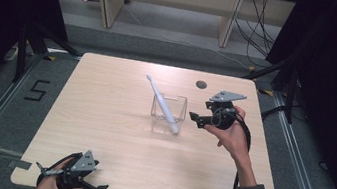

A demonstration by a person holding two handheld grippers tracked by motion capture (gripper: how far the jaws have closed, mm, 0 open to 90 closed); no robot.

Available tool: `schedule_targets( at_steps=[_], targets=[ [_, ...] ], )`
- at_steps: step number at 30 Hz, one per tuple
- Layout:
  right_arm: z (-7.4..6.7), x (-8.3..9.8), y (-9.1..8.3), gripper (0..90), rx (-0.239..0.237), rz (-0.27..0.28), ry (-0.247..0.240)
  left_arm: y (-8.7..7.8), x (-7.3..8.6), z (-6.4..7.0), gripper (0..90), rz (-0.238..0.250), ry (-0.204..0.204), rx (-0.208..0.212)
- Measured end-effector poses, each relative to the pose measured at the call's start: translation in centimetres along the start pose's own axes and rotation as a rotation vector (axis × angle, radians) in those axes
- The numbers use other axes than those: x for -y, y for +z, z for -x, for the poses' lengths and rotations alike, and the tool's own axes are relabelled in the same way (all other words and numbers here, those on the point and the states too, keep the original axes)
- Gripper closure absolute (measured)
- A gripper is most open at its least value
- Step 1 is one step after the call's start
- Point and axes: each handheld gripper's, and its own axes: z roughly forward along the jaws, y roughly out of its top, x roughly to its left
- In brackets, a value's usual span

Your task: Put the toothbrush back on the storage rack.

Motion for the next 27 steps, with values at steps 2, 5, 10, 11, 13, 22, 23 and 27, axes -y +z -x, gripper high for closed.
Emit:
schedule_targets(
  at_steps=[2, 5, 10, 11, 13, 22, 23, 27],
  targets=[
    [0.3, 0.2, -0.2, 25.8, -0.001, 0.004, -0.009, 0.0, 0.0, 0.0, 14.8, 0.001, -0.007, -0.002],
    [0.3, 0.5, -0.6, 25.8, 0.006, 0.010, 0.019, 0.0, 0.0, 0.0, 14.8, 0.000, -0.003, 0.000],
    [0.5, 0.7, -0.9, 25.8, 0.011, 0.009, -0.001, 0.0, 0.0, 0.0, 14.8, 0.000, -0.005, -0.001],
    [0.2, 0.9, -0.9, 25.8, 0.007, 0.009, 0.025, 0.0, 0.0, 0.0, 14.8, 0.001, -0.005, -0.001],
    [0.3, 1.0, -0.9, 25.7, 0.002, 0.009, 0.012, 0.0, 0.0, 0.0, 14.8, 0.002, -0.002, 0.000],
    [0.0, 1.8, -1.4, 25.6, -0.003, 0.013, 0.026, 0.0, 0.0, 0.0, 14.8, 0.003, -0.006, 0.000],
    [-0.1, 1.9, -1.4, 25.6, 0.001, 0.011, 0.030, 0.0, 0.0, 0.0, 14.8, 0.002, -0.006, 0.000],
    [-0.1, 2.4, -1.5, 25.5, -0.008, 0.026, 0.035, 0.0, 0.0, 0.0, 14.8, 0.002, -0.007, 0.000]
  ],
)
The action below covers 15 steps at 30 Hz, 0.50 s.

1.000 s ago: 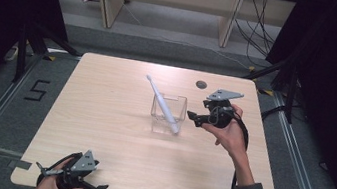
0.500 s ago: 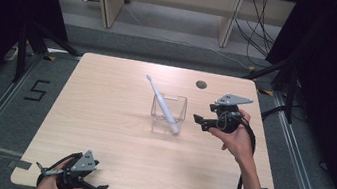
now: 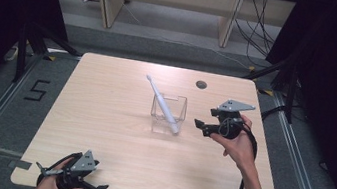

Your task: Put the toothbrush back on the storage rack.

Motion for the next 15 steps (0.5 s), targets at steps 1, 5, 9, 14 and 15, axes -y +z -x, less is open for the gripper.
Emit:
schedule_targets(
  at_steps=[1, 5, 9, 14, 15],
  targets=[
    [0.0, 0.1, 0.0, 25.5, 0.001, 0.005, -0.006, 0.0, 0.0, 0.0, 14.8, 0.000, 0.006, 0.002],
    [0.0, 0.5, -0.1, 25.1, -0.001, 0.001, -0.010, 0.0, 0.0, 0.0, 14.8, 0.001, 0.000, 0.002],
    [-0.1, 1.0, -0.2, 25.0, 0.006, 0.004, -0.008, 0.0, 0.0, 0.0, 14.8, 0.003, 0.000, 0.003],
    [-0.1, 1.6, -0.3, 24.7, -0.001, -0.001, -0.005, 0.0, 0.0, 0.0, 14.8, 0.002, 0.000, 0.004],
    [-0.2, 1.8, -0.3, 24.7, 0.002, 0.001, 0.009, 0.0, 0.0, 0.0, 14.8, 0.003, 0.001, 0.004]
  ],
)
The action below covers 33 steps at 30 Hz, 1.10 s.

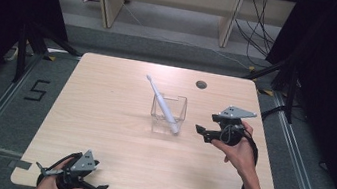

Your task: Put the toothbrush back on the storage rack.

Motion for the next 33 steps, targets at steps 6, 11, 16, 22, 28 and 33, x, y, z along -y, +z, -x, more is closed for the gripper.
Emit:
schedule_targets(
  at_steps=[6, 11, 16, 22, 28, 33],
  targets=[
    [-0.1, 0.5, -0.1, 24.5, 0.001, 0.014, -0.032, 0.0, 0.0, 0.0, 14.8, 0.000, 0.000, 0.001],
    [-0.6, 0.9, -0.4, 24.3, -0.005, 0.003, 0.003, 0.0, 0.0, 0.0, 14.8, 0.000, 0.006, 0.000],
    [-0.6, 1.4, -0.4, 24.1, -0.003, 0.009, -0.025, 0.0, 0.0, 0.0, 14.8, 0.001, 0.004, 0.001],
    [-1.0, 2.2, -0.6, 23.5, -0.013, -0.010, 0.011, 0.0, 0.0, 0.0, 14.8, 0.002, 0.002, 0.001],
    [-1.2, 3.0, -0.7, 23.1, -0.013, -0.008, 0.004, 0.0, 0.0, 0.0, 14.8, 0.000, -0.003, 0.000],
    [-1.4, 3.6, -0.9, 23.0, -0.020, -0.002, 0.007, 0.0, 0.0, 0.0, 14.8, 0.000, 0.002, 0.000]
  ],
)
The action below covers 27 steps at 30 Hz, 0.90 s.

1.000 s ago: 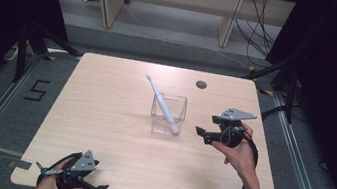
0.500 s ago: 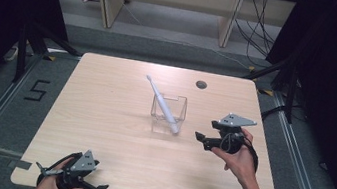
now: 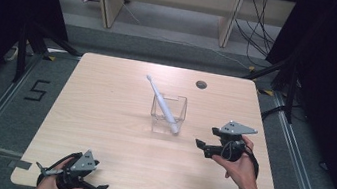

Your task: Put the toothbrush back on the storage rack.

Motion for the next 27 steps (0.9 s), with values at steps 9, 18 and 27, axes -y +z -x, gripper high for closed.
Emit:
schedule_targets(
  at_steps=[9, 18, 27],
  targets=[
    [0.0, 1.5, -0.3, 19.1, 0.011, -0.001, 0.024, 0.0, 0.0, 0.0, 14.8, 0.002, -0.002, 0.002],
    [-0.4, 2.7, -0.6, 17.0, -0.013, 0.013, 0.040, 0.0, 0.0, 0.0, 14.8, 0.001, -0.001, 0.000],
    [-1.1, 3.9, -0.5, 17.1, -0.026, 0.000, 0.005, 0.0, 0.0, 0.0, 14.8, 0.002, -0.001, 0.001]
  ],
)
